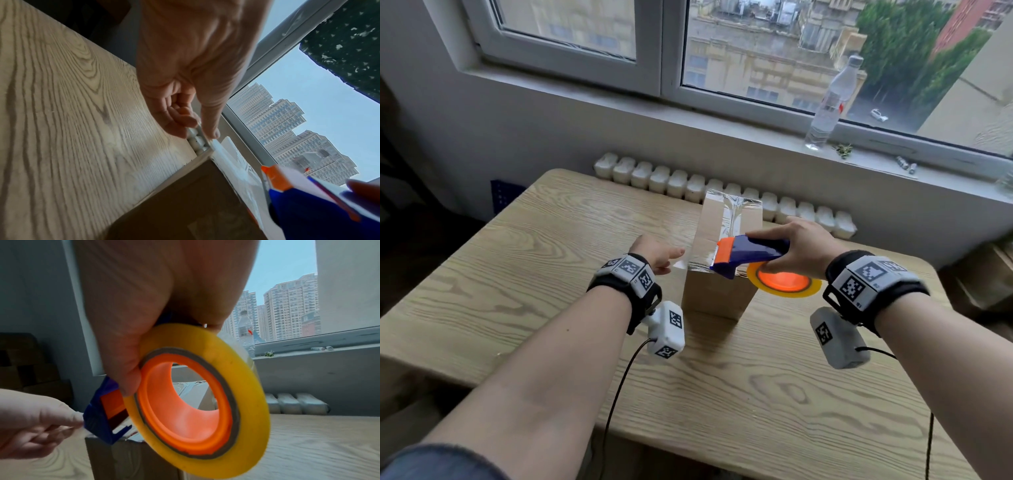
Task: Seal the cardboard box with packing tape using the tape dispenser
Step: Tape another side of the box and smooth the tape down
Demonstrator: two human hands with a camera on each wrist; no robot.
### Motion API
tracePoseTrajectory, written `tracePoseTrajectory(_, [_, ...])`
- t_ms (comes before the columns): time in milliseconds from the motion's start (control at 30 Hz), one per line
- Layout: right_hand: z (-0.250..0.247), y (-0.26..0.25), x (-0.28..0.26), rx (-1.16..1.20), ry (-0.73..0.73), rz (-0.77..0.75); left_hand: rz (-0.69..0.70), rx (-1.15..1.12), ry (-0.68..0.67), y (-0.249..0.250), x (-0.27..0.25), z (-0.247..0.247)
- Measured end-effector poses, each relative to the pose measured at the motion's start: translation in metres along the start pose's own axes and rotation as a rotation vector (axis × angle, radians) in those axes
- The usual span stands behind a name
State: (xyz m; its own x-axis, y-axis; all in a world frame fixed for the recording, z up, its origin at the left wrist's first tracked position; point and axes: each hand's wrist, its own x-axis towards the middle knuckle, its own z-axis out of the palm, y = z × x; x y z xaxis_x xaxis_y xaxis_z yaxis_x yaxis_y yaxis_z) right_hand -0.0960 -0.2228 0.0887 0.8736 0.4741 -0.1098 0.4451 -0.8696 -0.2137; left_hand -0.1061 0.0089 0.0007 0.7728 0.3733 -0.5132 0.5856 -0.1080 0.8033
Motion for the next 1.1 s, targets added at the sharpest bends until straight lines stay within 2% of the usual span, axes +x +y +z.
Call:
tracePoseTrajectory(300, [-0.003, -0.008, 0.01, -0.041, -0.043, -0.032, 0.008, 0.09, -0.062, -0.006, 0.012, -0.002])
tracePoseTrajectory(667, [0.0, -0.012, 0.022, -0.076, -0.093, -0.009, 0.034, 0.224, -0.043, -0.014, 0.021, 0.002])
tracePoseTrajectory(900, [0.001, -0.012, 0.024, -0.065, -0.101, 0.022, 0.042, 0.173, -0.106, -0.028, 0.022, 0.023])
tracePoseTrajectory(1100, [0.001, -0.014, 0.021, -0.086, -0.094, 0.025, 0.076, 0.24, -0.173, -0.025, 0.024, 0.036])
